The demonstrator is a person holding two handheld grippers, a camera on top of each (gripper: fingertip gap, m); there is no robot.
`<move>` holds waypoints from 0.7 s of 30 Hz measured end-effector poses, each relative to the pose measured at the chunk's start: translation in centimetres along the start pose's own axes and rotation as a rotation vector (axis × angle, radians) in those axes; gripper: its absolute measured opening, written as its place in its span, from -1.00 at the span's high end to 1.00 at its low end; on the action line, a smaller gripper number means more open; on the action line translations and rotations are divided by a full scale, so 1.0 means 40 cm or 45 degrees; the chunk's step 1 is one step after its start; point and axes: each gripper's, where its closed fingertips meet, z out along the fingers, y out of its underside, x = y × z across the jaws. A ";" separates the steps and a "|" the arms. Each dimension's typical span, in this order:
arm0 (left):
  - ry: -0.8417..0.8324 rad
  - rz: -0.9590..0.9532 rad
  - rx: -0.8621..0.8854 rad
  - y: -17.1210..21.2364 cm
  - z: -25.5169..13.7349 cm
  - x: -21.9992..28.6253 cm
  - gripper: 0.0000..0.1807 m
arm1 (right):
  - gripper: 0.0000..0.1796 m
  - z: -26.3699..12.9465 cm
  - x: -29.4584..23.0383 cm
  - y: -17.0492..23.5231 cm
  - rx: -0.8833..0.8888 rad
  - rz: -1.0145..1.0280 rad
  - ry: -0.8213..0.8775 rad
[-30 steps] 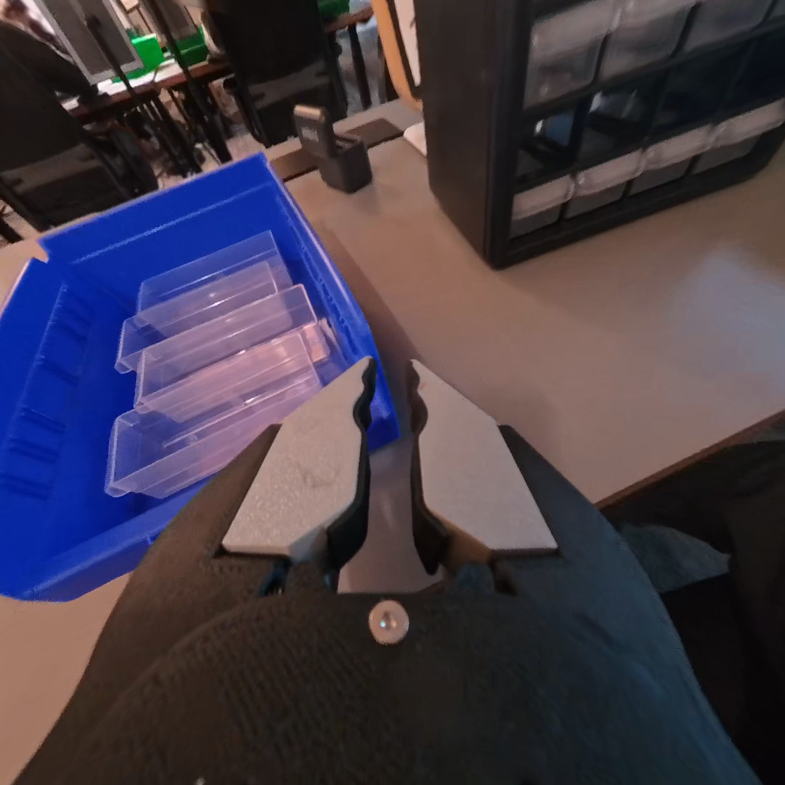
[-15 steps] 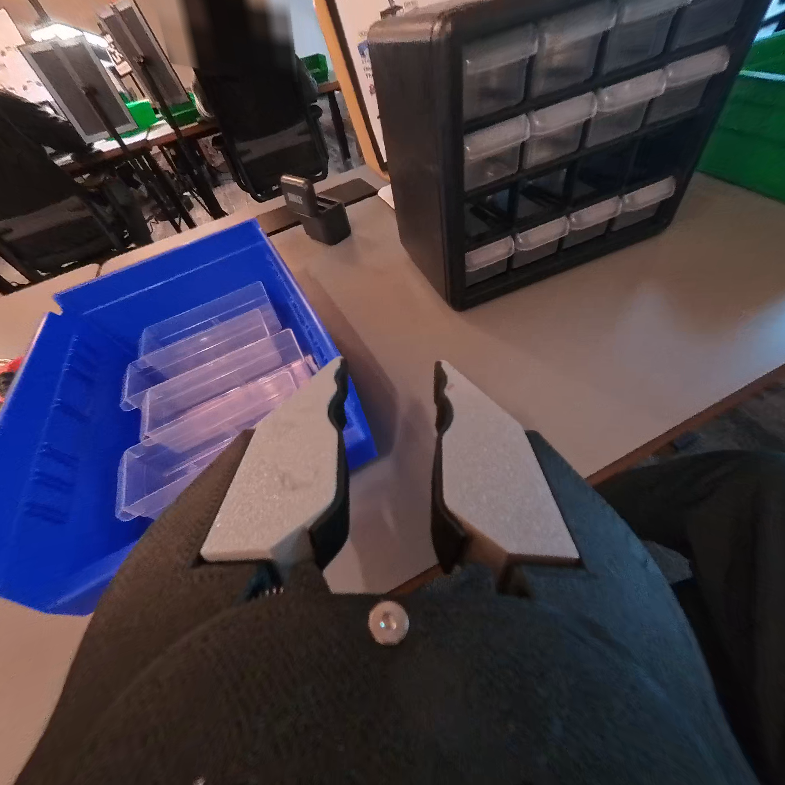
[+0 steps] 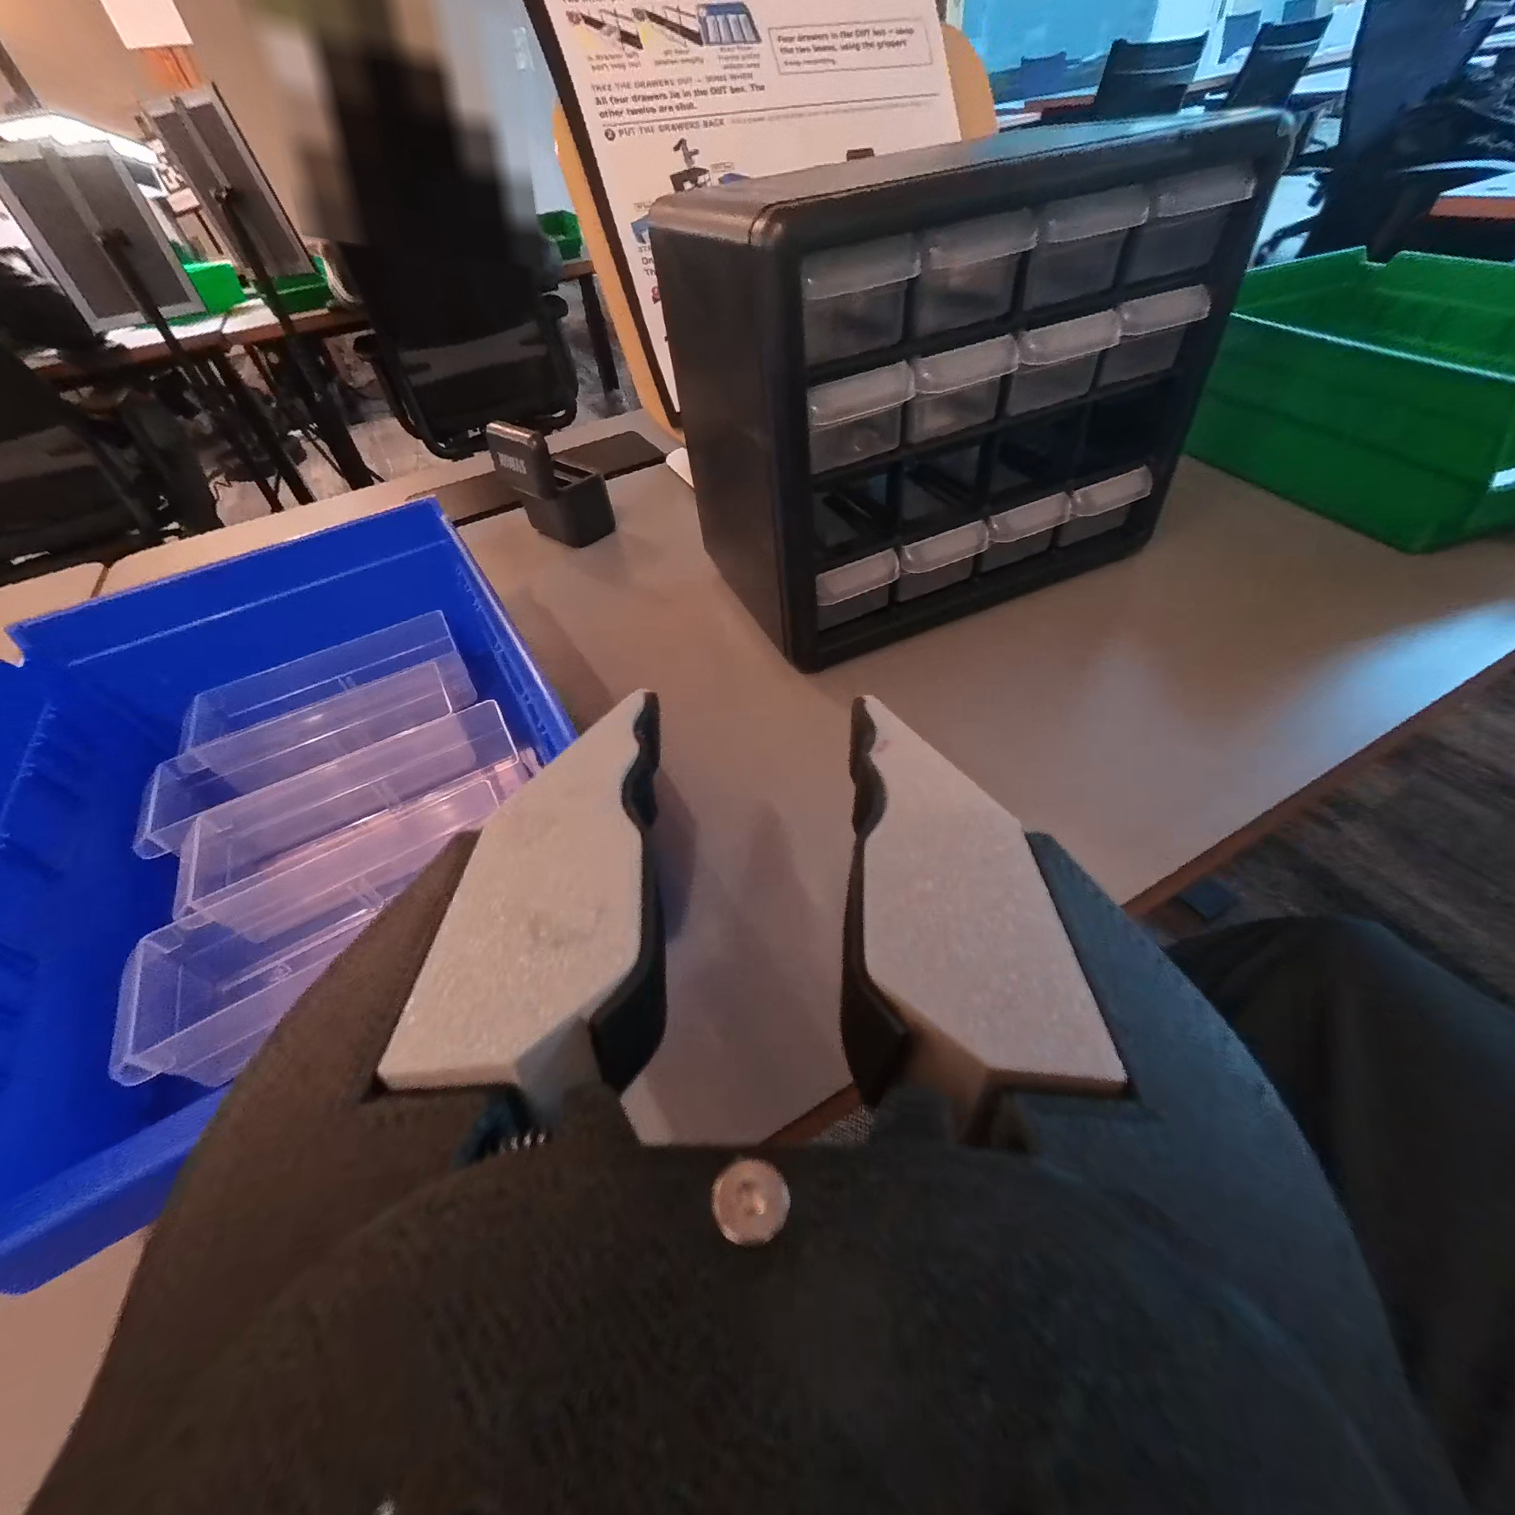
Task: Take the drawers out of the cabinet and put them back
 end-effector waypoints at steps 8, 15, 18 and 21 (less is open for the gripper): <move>-0.069 -0.071 0.008 0.001 0.000 -0.038 0.35 | 0.74 -0.033 -0.009 -0.031 0.072 -0.007 -0.010; -0.089 -0.068 0.070 -0.022 -0.009 -0.044 0.43 | 0.74 -0.030 -0.019 -0.023 0.039 -0.065 -0.006; -0.082 -0.073 0.086 -0.028 -0.014 -0.042 0.44 | 0.74 -0.040 -0.022 -0.034 0.064 -0.063 -0.013; -0.083 -0.071 0.080 -0.026 -0.013 -0.043 0.43 | 0.75 -0.051 -0.031 -0.049 0.107 -0.066 -0.031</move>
